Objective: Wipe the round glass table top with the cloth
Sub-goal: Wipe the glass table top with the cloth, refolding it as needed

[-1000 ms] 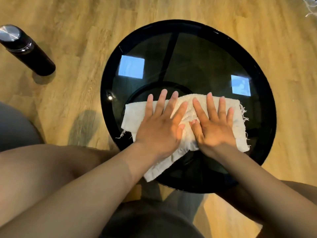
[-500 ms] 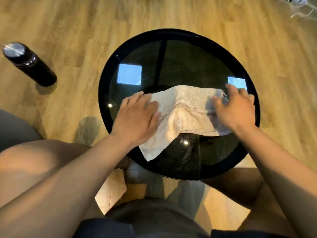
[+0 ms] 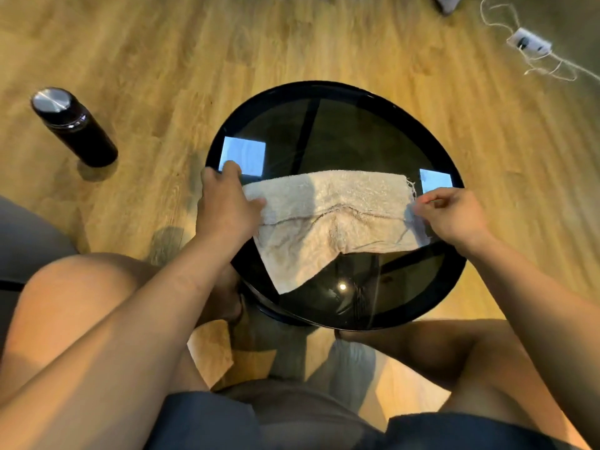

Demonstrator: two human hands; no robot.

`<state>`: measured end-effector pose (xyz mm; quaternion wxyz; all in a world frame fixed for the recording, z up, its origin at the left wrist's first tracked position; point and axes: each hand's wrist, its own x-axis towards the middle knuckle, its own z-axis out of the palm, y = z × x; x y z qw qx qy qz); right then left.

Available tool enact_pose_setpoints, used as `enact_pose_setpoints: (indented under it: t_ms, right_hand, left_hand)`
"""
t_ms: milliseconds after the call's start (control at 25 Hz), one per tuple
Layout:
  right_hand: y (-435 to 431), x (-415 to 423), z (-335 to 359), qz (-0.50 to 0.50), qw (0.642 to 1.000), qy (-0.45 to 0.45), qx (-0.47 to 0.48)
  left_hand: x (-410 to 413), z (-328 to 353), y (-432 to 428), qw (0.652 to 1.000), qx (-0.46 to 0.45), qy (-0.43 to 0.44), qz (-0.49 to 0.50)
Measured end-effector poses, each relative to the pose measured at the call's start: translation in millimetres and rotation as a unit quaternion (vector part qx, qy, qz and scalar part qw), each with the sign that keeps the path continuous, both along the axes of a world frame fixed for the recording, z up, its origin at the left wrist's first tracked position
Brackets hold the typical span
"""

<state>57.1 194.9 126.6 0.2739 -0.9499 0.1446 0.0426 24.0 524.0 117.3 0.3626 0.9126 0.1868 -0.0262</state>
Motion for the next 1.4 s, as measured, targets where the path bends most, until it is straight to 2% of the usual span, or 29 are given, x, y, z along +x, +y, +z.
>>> enact_pose_setpoints:
  t_ms: [80,160,280,400,480,560,600,680,760,880,920,1000,1080,1160,1240,1280,1320,1360,1400]
  right_hand:
    - [5.5,-7.6,-8.6,0.134,0.990,0.001,-0.051]
    - [6.7,-6.8,-21.4,0.186,0.977,-0.006,-0.104]
    - [2.4,-0.2,-27.8,0.182,0.974,-0.037,-0.133]
    - [-6.1,4.7,-17.5,0.204,0.959,-0.137,-0.139]
    - [-16.4,2.3,-6.7,0.193,0.954,-0.193,-0.125]
    - [-29.7,-12.9,-6.1,0.193,0.954,-0.198,-0.119]
    - [-34.8,-25.3,-8.6,0.198,0.955,-0.189,-0.118]
    - [-40.2,-50.1,-15.7,0.222,0.957,-0.156,-0.100]
    - [-37.2,-63.9,-19.9,0.205,0.971,-0.109,-0.057]
    - [-21.9,-51.6,-18.7,-0.017,0.999,-0.026,0.020]
    - [-17.9,-45.3,-20.3,-0.079,0.995,0.035,0.040]
    - [-3.1,-34.0,-14.6,-0.127,0.983,0.110,0.078]
    - [18.8,-26.5,0.5,-0.141,0.980,0.064,0.124]
    - [58.0,-29.7,20.9,-0.068,0.984,-0.085,0.139]
    - [113.9,-51.6,30.7,0.108,0.971,-0.168,0.130]
    - [139.8,-67.6,24.0,0.214,0.958,-0.162,0.104]
    - [158.4,-83.8,4.0,0.314,0.940,-0.130,0.039]
    - [170.8,-99.9,-16.8,0.391,0.914,-0.104,-0.043]
    - [174.2,-108.6,-32.2,0.427,0.894,-0.090,-0.104]
  left_hand:
    - [-1.3,-1.7,1.1,0.996,-0.017,0.084,0.014]
    - [-2.2,-5.7,1.1,0.995,-0.011,0.103,-0.003]
    - [-4.1,-7.0,-0.2,0.997,0.017,0.074,-0.033]
    - [-3.2,10.3,2.9,0.997,0.064,0.005,-0.031]
    - [-6.0,25.7,2.7,0.999,-0.043,-0.004,-0.004]
    - [-28.1,33.3,-8.0,0.981,-0.180,0.063,0.013]
    - [-43.6,30.7,-14.1,0.974,-0.200,0.109,0.005]
    - [-69.0,17.0,-23.0,0.975,-0.144,0.166,-0.037]
    - [-80.0,5.1,-24.2,0.983,0.001,0.162,-0.089]
    - [-80.6,-1.3,-17.8,0.963,0.209,0.045,-0.165]
    - [-79.4,-2.8,-17.8,0.951,0.237,0.005,-0.198]
    - [-75.5,-5.5,-18.0,0.932,0.246,-0.012,-0.267]
    - [-72.7,-9.3,-16.5,0.925,0.237,0.011,-0.295]
    - [-70.6,-14.2,-9.0,0.942,0.180,0.000,-0.284]
    - [-66.0,-16.6,1.5,0.972,0.071,-0.036,-0.221]
    - [-61.4,-17.7,8.5,0.983,0.039,-0.060,-0.171]
    - [-57.2,-17.7,15.5,0.989,0.032,-0.079,-0.117]
    - [-55.0,-17.6,21.8,0.993,0.035,-0.088,-0.068]
    - [-54.3,-18.3,26.8,0.995,0.034,-0.085,-0.029]
